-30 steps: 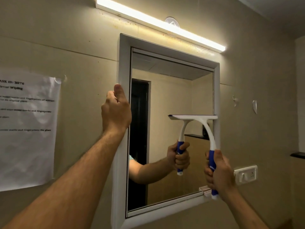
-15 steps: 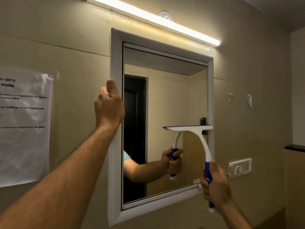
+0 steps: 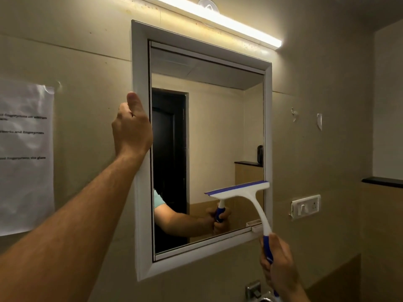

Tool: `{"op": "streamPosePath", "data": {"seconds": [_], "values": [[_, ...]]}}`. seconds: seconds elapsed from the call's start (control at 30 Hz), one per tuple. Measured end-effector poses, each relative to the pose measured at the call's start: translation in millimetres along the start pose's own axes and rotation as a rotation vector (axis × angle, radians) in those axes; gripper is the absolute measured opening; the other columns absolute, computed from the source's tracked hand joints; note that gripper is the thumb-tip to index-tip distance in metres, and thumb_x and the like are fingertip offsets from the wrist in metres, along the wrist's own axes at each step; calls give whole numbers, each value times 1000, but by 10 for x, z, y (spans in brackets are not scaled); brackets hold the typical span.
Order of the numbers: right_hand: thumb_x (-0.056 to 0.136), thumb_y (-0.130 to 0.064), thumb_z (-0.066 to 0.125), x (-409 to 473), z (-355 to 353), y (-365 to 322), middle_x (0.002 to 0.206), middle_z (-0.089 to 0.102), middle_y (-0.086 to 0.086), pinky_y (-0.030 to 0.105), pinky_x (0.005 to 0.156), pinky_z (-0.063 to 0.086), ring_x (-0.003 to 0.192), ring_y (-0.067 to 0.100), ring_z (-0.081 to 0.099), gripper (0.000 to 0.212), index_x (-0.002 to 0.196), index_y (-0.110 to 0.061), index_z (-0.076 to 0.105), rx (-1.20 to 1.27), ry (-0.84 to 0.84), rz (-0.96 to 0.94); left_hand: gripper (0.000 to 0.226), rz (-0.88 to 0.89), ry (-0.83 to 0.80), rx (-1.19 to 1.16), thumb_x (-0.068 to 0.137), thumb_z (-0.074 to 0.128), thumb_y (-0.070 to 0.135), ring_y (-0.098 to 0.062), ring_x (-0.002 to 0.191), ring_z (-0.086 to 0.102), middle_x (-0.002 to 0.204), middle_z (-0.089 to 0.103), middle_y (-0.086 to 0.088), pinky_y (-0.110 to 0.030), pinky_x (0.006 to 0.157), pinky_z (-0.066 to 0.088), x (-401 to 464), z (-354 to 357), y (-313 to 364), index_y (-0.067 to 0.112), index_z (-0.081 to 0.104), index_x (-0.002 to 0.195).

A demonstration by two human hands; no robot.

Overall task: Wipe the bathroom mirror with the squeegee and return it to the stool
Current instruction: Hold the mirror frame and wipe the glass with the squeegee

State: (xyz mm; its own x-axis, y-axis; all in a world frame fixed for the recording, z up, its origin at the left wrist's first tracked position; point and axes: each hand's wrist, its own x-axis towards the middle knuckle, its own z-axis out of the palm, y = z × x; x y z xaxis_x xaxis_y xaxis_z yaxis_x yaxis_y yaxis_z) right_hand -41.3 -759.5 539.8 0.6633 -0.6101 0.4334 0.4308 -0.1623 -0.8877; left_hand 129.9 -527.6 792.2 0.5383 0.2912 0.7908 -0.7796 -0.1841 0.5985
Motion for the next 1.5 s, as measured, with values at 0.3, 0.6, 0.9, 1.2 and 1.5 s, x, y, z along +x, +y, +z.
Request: {"op": "streamPosePath", "data": {"seconds": [0.3, 0.6, 0.9, 1.2, 1.5], "values": [[91, -46, 34, 38, 48, 20, 49, 40, 4, 19, 30, 29, 31, 10, 34, 50, 87, 1, 49, 40, 25, 43, 63, -9, -23, -34, 98, 12, 58, -5, 64, 48, 72, 49, 4, -20, 49, 30, 7, -8, -4, 11, 54, 100], [99, -41, 30, -4, 119, 45, 53, 41, 6, 19, 31, 31, 33, 10, 36, 47, 90, 1, 51, 34, 95, 36, 59, -8, -27, -42, 98, 13, 58, -7, 64, 51, 72, 51, 3, -21, 49, 33, 20, 6, -26, 14, 53, 98], [97, -45, 32, -37, 163, 211, 53, 41, 5, 21, 34, 32, 35, 12, 38, 50, 86, 0, 51, 41, 134, 101, 49, 5, -21, -33, 99, 14, 55, -3, 62, 48, 71, 48, 8, -17, 48, 30, 16, -5, -21, 19, 48, 95], [101, -41, 31, -392, 91, 473, 53, 41, 8, 24, 38, 31, 36, 15, 38, 52, 87, 3, 54, -27, 173, 241, 54, -22, -34, -50, 99, 14, 55, -1, 60, 47, 70, 47, 10, -15, 46, 27, -1, -46, 12, 16, 51, 97], [98, -52, 29, -462, 334, 141, 47, 39, 0, 21, 35, 28, 36, 13, 31, 53, 83, -6, 51, -8, 155, 237, 54, -27, -45, -60, 99, 15, 54, 0, 60, 46, 70, 46, 11, -15, 46, 27, 14, -49, 5, 15, 52, 101]]}}
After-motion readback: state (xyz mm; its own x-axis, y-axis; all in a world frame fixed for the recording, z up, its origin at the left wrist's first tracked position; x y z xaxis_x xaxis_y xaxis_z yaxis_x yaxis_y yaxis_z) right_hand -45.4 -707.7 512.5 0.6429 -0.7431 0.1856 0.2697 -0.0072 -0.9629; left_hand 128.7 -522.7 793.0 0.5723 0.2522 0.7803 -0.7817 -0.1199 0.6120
